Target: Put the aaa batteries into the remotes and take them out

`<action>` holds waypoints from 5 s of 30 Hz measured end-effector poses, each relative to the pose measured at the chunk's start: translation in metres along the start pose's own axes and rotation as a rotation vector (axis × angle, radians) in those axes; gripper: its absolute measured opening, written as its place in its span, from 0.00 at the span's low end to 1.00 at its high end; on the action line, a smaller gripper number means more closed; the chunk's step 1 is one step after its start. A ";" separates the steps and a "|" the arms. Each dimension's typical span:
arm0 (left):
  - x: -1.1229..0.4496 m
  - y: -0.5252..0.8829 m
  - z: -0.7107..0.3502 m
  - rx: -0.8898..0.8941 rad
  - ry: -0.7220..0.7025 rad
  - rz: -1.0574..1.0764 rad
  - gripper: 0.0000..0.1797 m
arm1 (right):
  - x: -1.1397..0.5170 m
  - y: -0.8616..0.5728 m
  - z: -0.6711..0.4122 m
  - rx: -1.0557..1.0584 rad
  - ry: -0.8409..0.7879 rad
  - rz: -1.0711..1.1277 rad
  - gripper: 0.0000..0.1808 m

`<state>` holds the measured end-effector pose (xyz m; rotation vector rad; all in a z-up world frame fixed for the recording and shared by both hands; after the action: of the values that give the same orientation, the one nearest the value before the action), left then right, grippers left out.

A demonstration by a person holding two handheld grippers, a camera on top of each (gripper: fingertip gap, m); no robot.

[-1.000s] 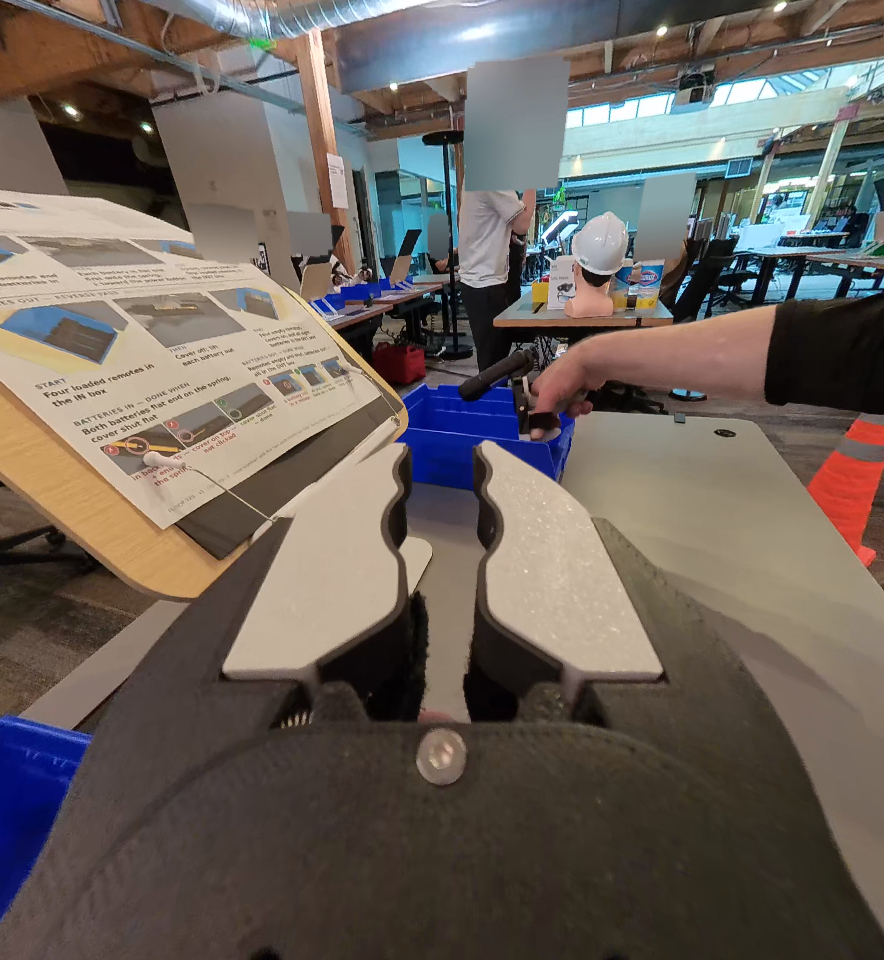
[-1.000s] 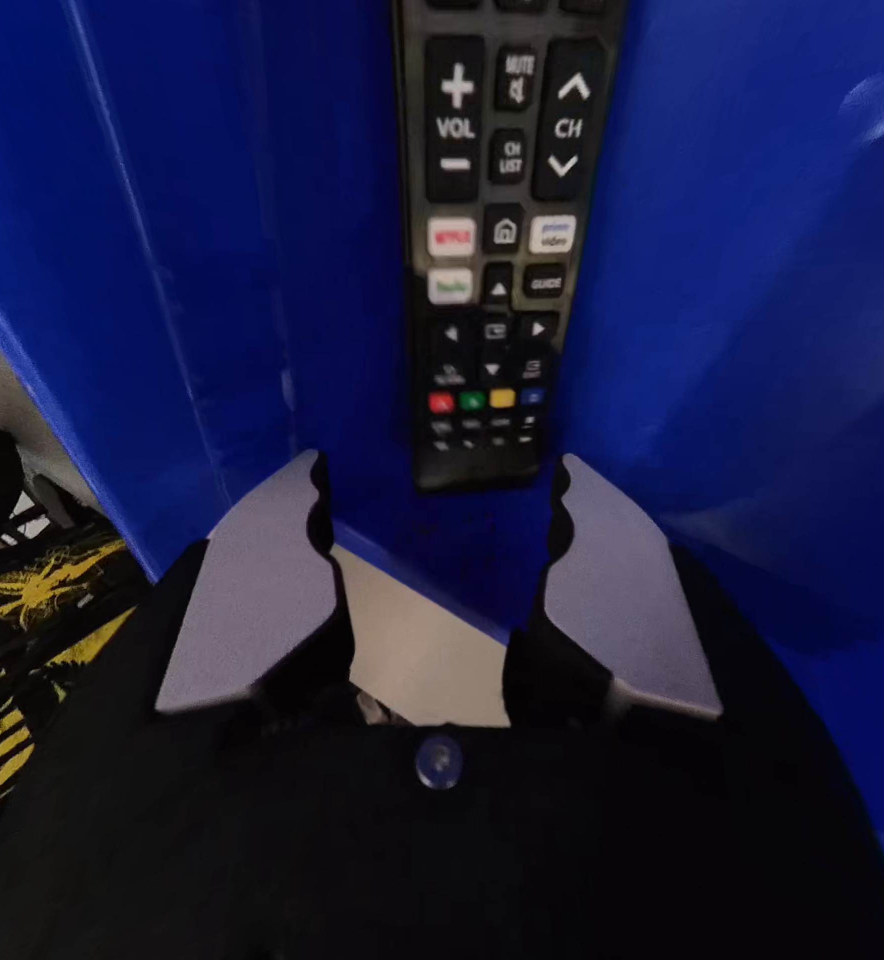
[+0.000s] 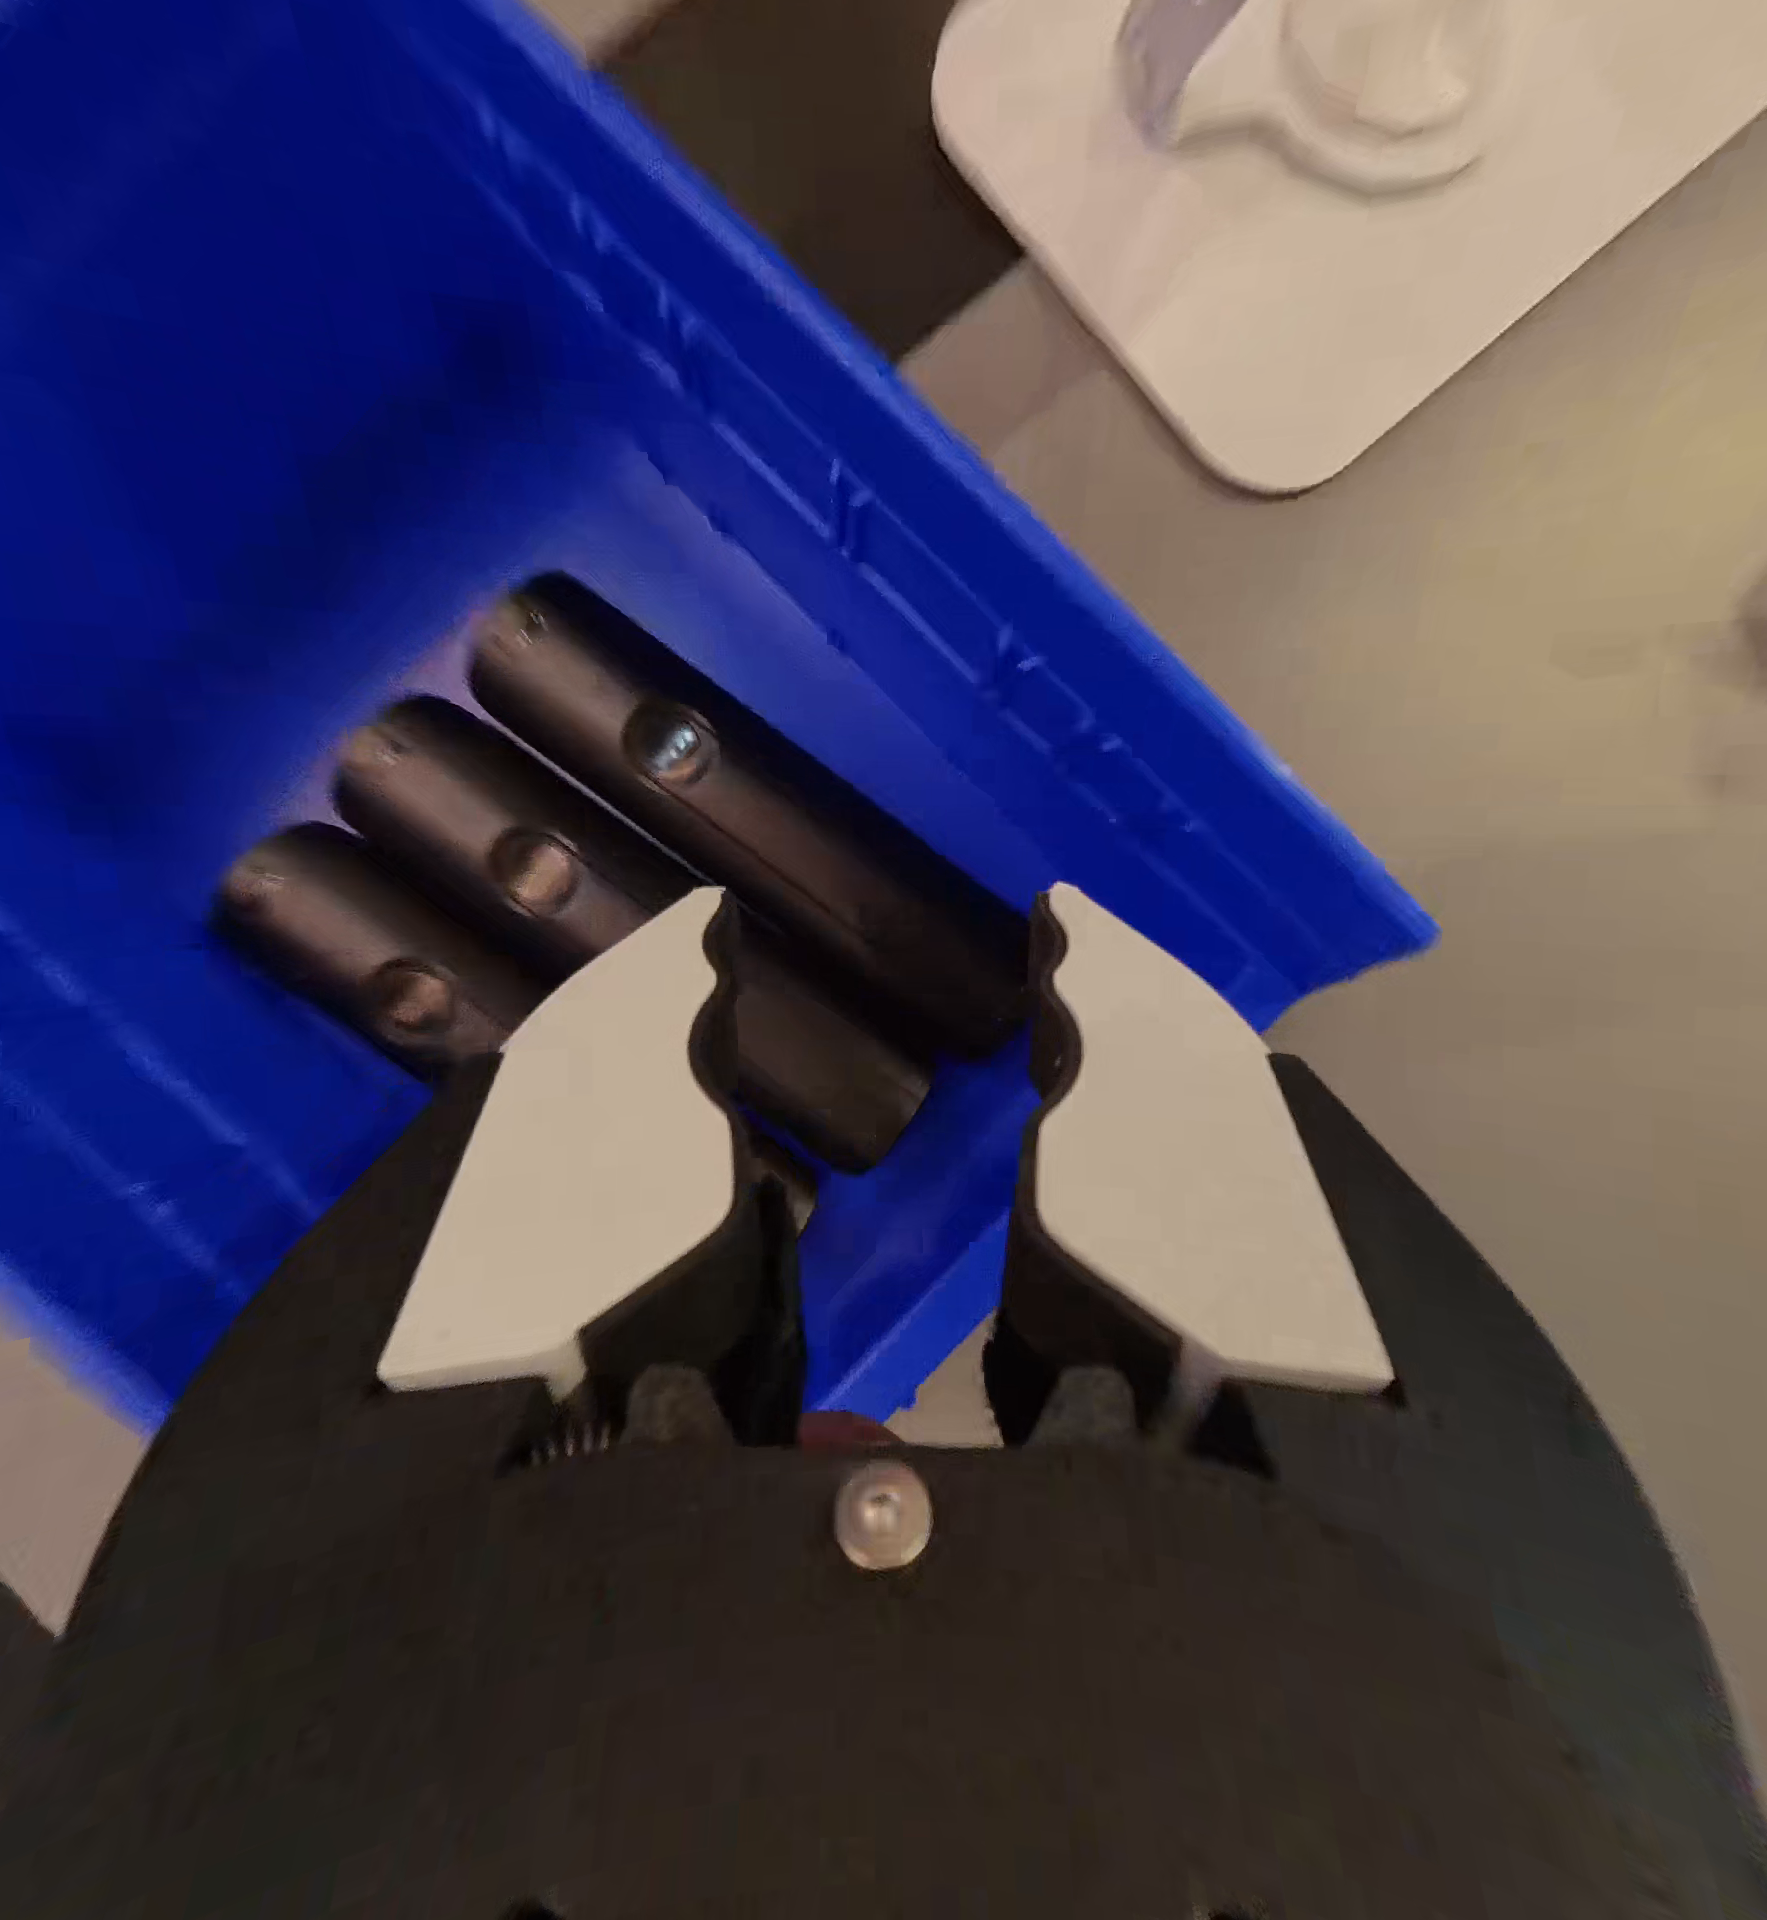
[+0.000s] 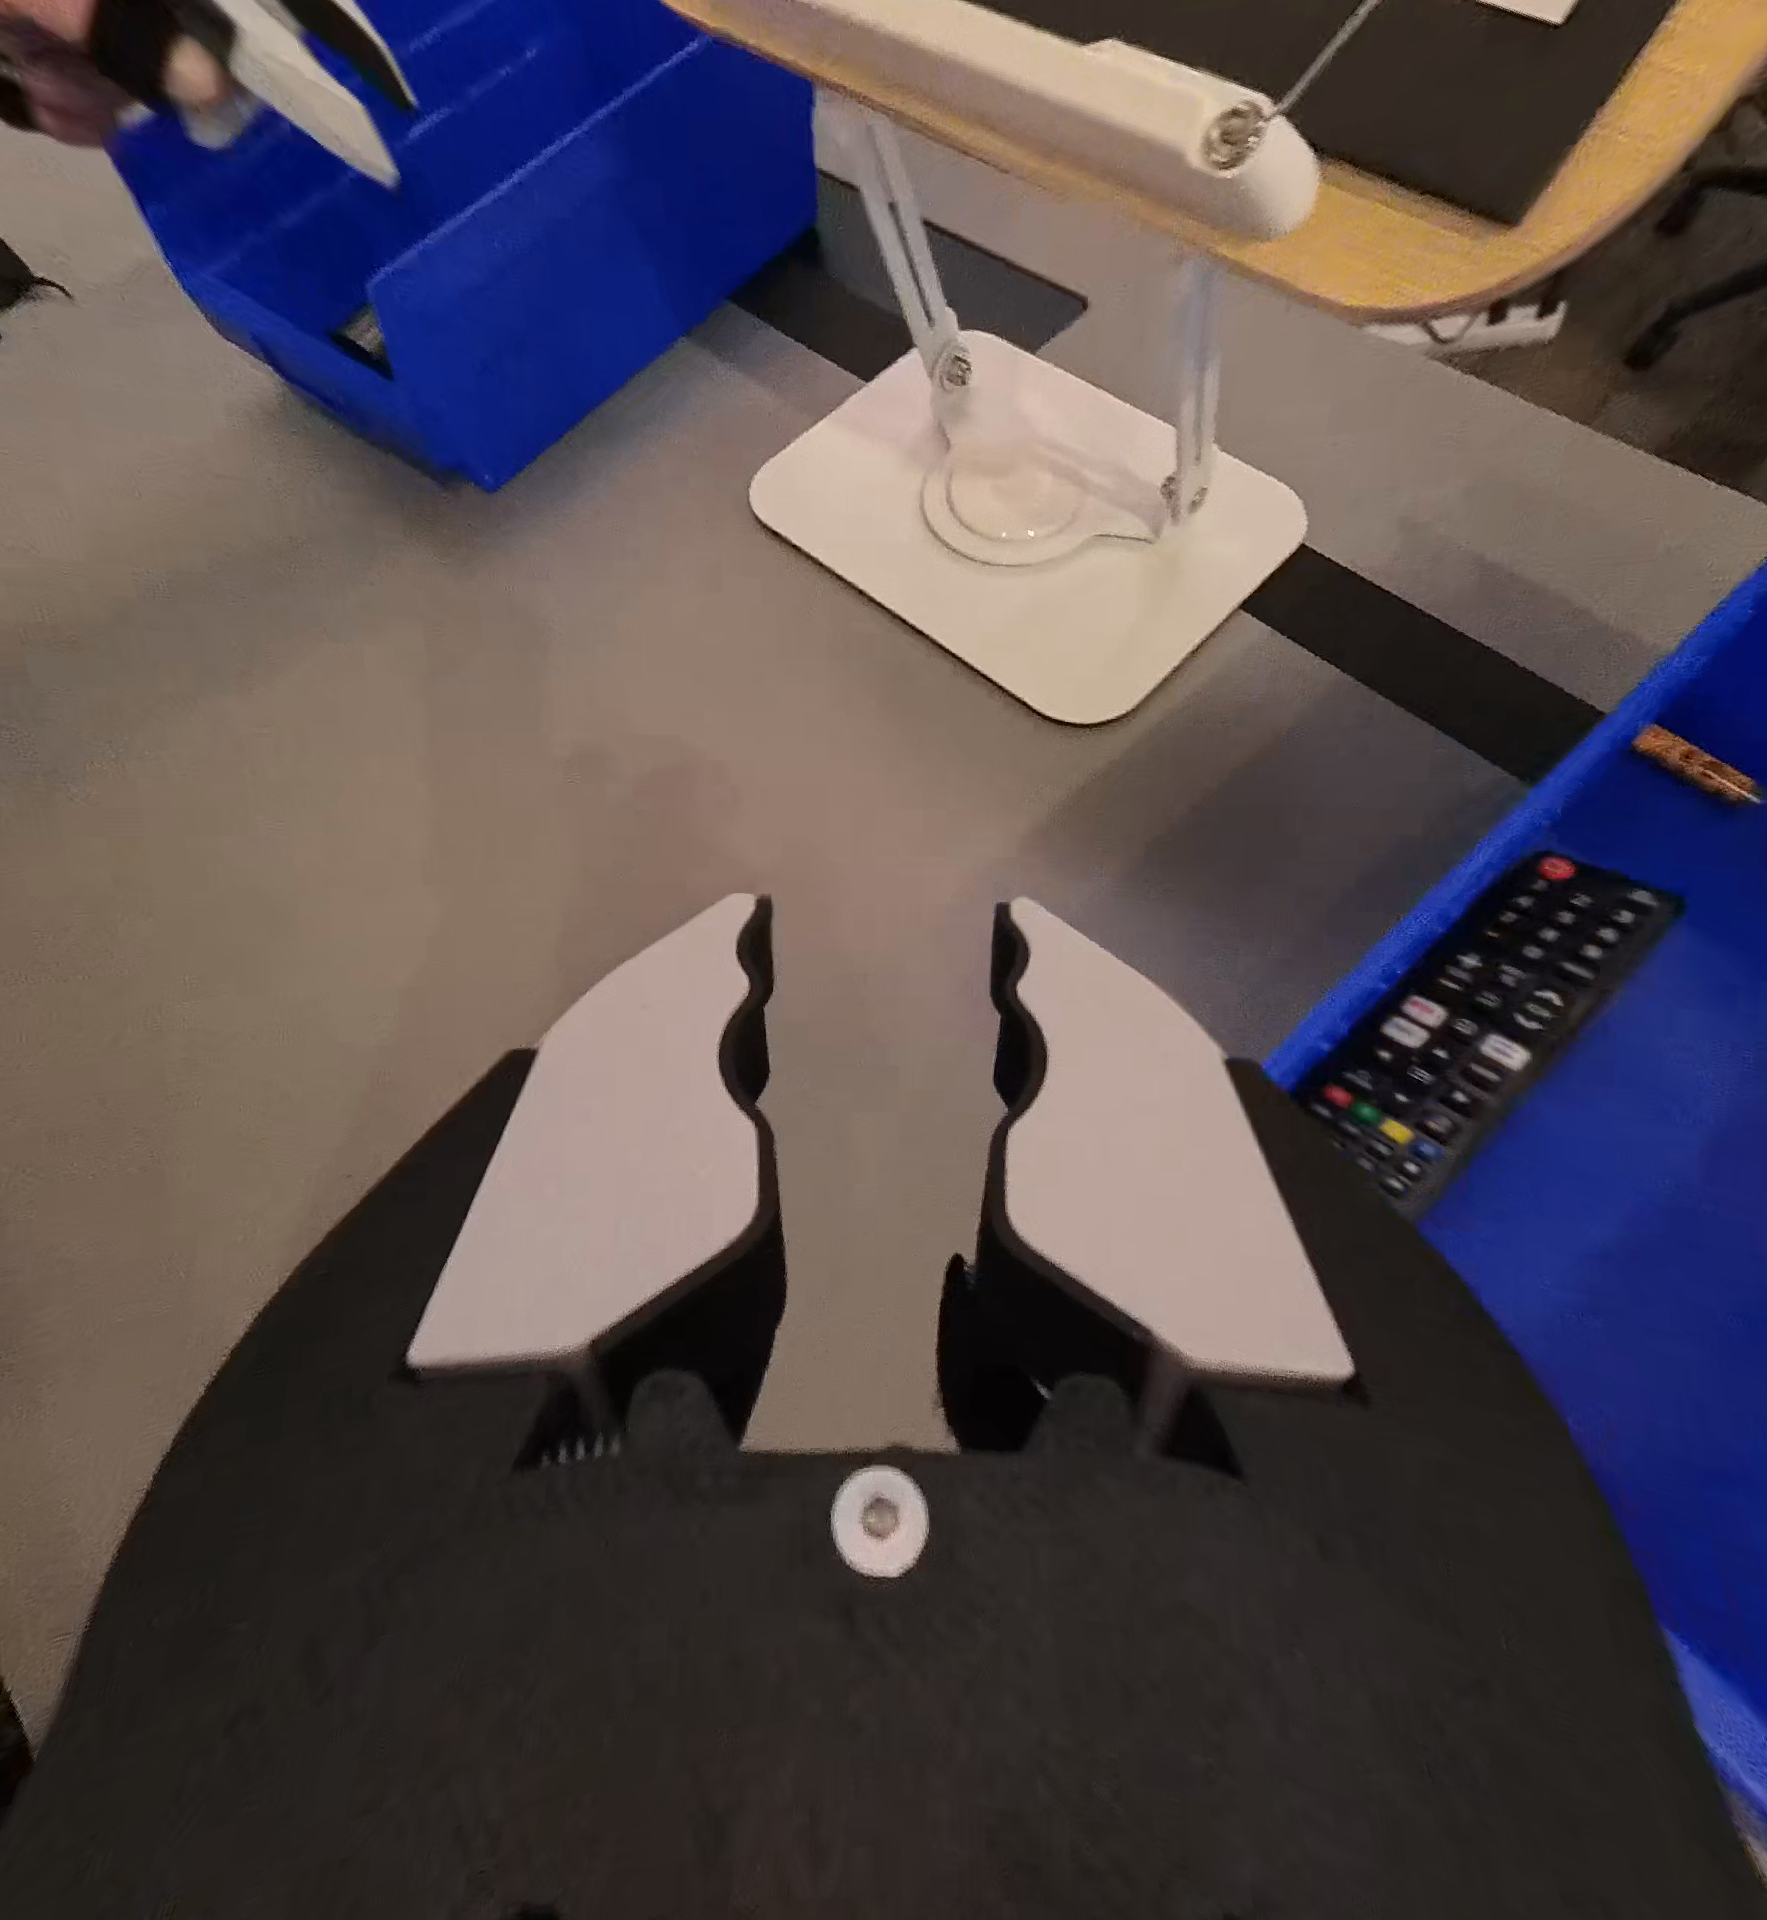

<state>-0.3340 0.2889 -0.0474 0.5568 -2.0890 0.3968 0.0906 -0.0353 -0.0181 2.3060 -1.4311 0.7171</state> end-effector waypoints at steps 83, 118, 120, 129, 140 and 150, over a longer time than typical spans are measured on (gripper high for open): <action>0.047 -0.244 0.032 -0.496 -0.507 0.516 0.15 | -0.148 0.174 -0.100 0.682 0.514 -0.959 0.13; 0.042 -0.240 0.030 -0.242 -0.749 0.436 0.13 | -0.151 0.139 -0.057 0.133 -0.336 -0.771 0.14; 0.041 -0.241 0.030 -0.239 -0.744 0.430 0.13 | -0.152 0.139 -0.057 0.158 -0.324 -0.760 0.14; 0.045 -0.240 0.026 -0.181 -0.737 0.479 0.12 | -0.150 0.146 -0.067 0.299 -0.230 -0.651 0.13; 0.087 -0.221 0.022 -0.244 -0.879 0.417 0.05 | -0.161 0.143 -0.051 0.291 -0.221 -0.652 0.11; 0.026 -0.244 0.035 -0.405 -0.640 0.508 0.14 | -0.154 0.144 -0.057 0.322 -0.141 -0.925 0.11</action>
<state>-0.2418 0.0596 -0.0277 -0.1271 -2.8352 0.0596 -0.1090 0.0435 -0.0576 2.8954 -0.1631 0.5047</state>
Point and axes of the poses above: each gripper's, where its closed fingertips meet, x back along the fingers, z out of its underside, y = z × x across the jaws, the point moved 9 cm from there along x, back along the fingers, and after that the axes turned 5 degrees about x, right-handed, at the moved point
